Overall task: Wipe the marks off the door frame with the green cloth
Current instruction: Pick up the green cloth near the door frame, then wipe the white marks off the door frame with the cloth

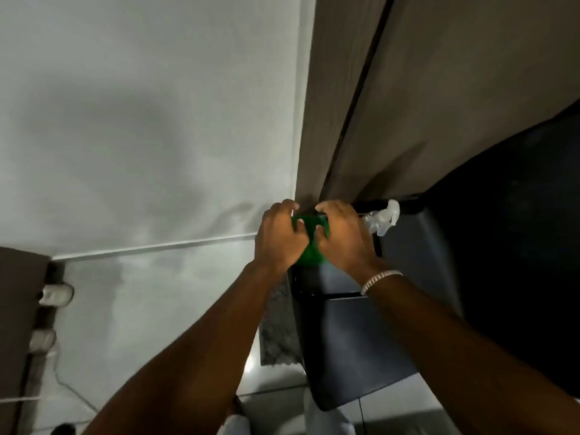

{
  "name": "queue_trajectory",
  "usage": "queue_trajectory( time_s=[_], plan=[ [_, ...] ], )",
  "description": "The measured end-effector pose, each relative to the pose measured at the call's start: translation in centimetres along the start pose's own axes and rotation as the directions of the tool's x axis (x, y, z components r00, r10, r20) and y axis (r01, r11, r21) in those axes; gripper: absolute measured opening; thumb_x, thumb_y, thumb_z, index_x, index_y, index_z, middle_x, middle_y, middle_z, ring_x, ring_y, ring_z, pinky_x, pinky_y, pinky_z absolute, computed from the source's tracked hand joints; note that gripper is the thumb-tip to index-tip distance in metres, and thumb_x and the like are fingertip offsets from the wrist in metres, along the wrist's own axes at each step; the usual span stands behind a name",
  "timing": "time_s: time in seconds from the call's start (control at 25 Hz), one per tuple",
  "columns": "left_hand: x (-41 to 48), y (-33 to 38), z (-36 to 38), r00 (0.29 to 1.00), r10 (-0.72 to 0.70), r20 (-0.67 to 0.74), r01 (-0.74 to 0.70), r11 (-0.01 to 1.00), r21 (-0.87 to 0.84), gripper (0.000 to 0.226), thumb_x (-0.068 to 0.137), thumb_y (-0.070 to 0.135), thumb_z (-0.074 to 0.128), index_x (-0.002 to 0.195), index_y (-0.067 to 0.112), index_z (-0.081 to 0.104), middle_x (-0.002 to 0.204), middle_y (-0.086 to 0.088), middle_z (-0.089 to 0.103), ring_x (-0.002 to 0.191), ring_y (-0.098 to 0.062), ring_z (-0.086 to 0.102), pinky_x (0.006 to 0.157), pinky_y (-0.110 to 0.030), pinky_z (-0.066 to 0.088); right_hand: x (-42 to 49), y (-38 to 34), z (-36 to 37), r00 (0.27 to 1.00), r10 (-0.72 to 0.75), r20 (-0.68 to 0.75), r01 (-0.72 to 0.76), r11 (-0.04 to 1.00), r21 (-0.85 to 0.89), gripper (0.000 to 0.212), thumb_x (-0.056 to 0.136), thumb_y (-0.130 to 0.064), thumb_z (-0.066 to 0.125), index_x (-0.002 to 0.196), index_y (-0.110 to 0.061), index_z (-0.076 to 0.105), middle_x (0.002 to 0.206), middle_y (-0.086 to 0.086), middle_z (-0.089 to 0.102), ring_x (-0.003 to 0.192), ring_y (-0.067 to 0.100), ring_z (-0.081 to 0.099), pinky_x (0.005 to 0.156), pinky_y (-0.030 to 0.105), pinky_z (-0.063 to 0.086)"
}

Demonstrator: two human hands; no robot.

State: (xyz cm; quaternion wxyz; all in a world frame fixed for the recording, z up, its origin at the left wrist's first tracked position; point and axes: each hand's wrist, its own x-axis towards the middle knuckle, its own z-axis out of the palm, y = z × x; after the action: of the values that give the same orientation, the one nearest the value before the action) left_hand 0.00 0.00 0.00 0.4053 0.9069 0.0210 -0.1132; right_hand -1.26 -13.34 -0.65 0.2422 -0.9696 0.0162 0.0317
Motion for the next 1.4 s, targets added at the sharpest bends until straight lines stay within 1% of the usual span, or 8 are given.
queue_trajectory(
  time_s=[0.16, 0.32, 0.56, 0.8, 0.92, 1.04, 1.2, 1.4],
  plan=[
    [2.8, -3.6, 4.7, 0.976, -0.198, 0.089, 0.201, 0.979, -0.023, 0.051, 0.085, 0.018, 0.057, 0.134, 0.015, 0.044, 0.131, -0.015, 0.057, 0.120, -0.035, 0.056, 0.100, -0.053, 0.051, 1.7, 4.5, 6.1, 0.968, 0.198, 0.152, -0.190, 0.980, -0.063, 0.048, 0.085, -0.023, 0.062, 0.125, -0.003, 0.045, 0.119, 0.025, 0.062, 0.111, 0.042, 0.059, 0.089, 0.045, 0.052],
    [3.3, -5.3, 7.5, 0.972, -0.236, 0.017, 0.236, 0.965, -0.115, 0.052, 0.077, 0.003, 0.056, 0.128, 0.011, 0.050, 0.120, -0.016, 0.064, 0.112, -0.034, 0.061, 0.097, -0.043, 0.053, 2.6, 5.6, 10.3, 0.906, 0.407, 0.121, -0.424, 0.881, 0.212, 0.047, 0.077, -0.015, 0.068, 0.118, -0.002, 0.050, 0.111, 0.025, 0.067, 0.101, 0.041, 0.065, 0.080, 0.034, 0.050],
    [3.0, -3.5, 7.3, 0.939, -0.343, 0.041, 0.338, 0.889, -0.309, 0.082, 0.081, -0.003, 0.059, 0.151, 0.018, 0.022, 0.128, -0.016, 0.060, 0.116, -0.032, 0.060, 0.094, -0.039, 0.052, 2.6, 4.3, 9.2, 0.760, 0.634, 0.147, -0.616, 0.628, 0.475, 0.019, 0.068, -0.025, 0.075, 0.086, -0.021, 0.070, 0.080, 0.001, 0.067, 0.080, 0.024, 0.065, 0.071, 0.026, 0.046],
    [3.1, 2.2, -1.3, 0.967, -0.250, 0.045, 0.239, 0.835, -0.496, 0.090, 0.064, 0.001, 0.061, 0.147, 0.025, 0.034, 0.108, 0.000, 0.065, 0.095, -0.021, 0.064, 0.086, -0.032, 0.055, 2.3, -2.5, 0.2, 0.867, 0.496, -0.054, -0.223, 0.483, 0.847, 0.017, 0.059, -0.006, 0.058, 0.066, -0.020, 0.063, 0.059, -0.007, 0.063, 0.062, 0.010, 0.056, 0.059, 0.027, 0.045],
    [3.9, 7.2, -7.4, 0.993, -0.067, -0.099, 0.005, 0.850, -0.527, 0.075, 0.070, -0.020, 0.059, 0.131, 0.021, 0.051, 0.102, -0.001, 0.063, 0.083, -0.007, 0.061, 0.060, -0.009, 0.051, 4.0, -6.7, -6.7, 0.887, 0.417, -0.200, -0.008, 0.446, 0.895, 0.024, 0.057, -0.002, 0.057, 0.071, -0.021, 0.063, 0.067, -0.003, 0.064, 0.065, 0.009, 0.056, 0.060, 0.024, 0.049],
    [3.8, 13.9, -13.9, 0.954, 0.162, -0.252, -0.269, 0.835, -0.479, 0.066, 0.073, -0.020, 0.063, 0.121, 0.024, 0.054, 0.112, -0.006, 0.063, 0.087, 0.004, 0.064, 0.060, -0.005, 0.051, 5.9, -11.3, -15.5, 0.869, 0.314, -0.383, 0.213, 0.462, 0.861, 0.041, 0.069, 0.020, 0.062, 0.078, -0.020, 0.060, 0.080, 0.004, 0.065, 0.075, 0.014, 0.060, 0.066, 0.019, 0.053],
    [2.7, 23.3, -22.3, 0.713, 0.521, -0.469, -0.670, 0.702, -0.240, 0.056, 0.078, -0.005, 0.071, 0.128, 0.012, 0.055, 0.114, 0.000, 0.061, 0.097, -0.003, 0.064, 0.076, -0.009, 0.054, 7.6, -16.2, -27.2, 0.725, 0.214, -0.654, 0.514, 0.464, 0.721, 0.040, 0.072, 0.026, 0.059, 0.084, -0.012, 0.059, 0.079, 0.004, 0.063, 0.065, -0.004, 0.060, 0.060, 0.010, 0.051],
    [1.5, 33.7, -33.6, 0.085, 0.765, -0.638, -0.868, 0.372, 0.330, 0.033, 0.079, 0.002, 0.061, 0.111, -0.001, 0.063, 0.101, -0.013, 0.070, 0.097, -0.025, 0.066, 0.088, -0.040, 0.055, 8.9, -20.8, -38.0, 0.650, 0.283, -0.706, 0.633, 0.314, 0.708, 0.043, 0.073, 0.020, 0.053, 0.076, -0.023, 0.060, 0.068, 0.000, 0.061, 0.050, -0.001, 0.055, 0.046, 0.019, 0.047]
  ],
)
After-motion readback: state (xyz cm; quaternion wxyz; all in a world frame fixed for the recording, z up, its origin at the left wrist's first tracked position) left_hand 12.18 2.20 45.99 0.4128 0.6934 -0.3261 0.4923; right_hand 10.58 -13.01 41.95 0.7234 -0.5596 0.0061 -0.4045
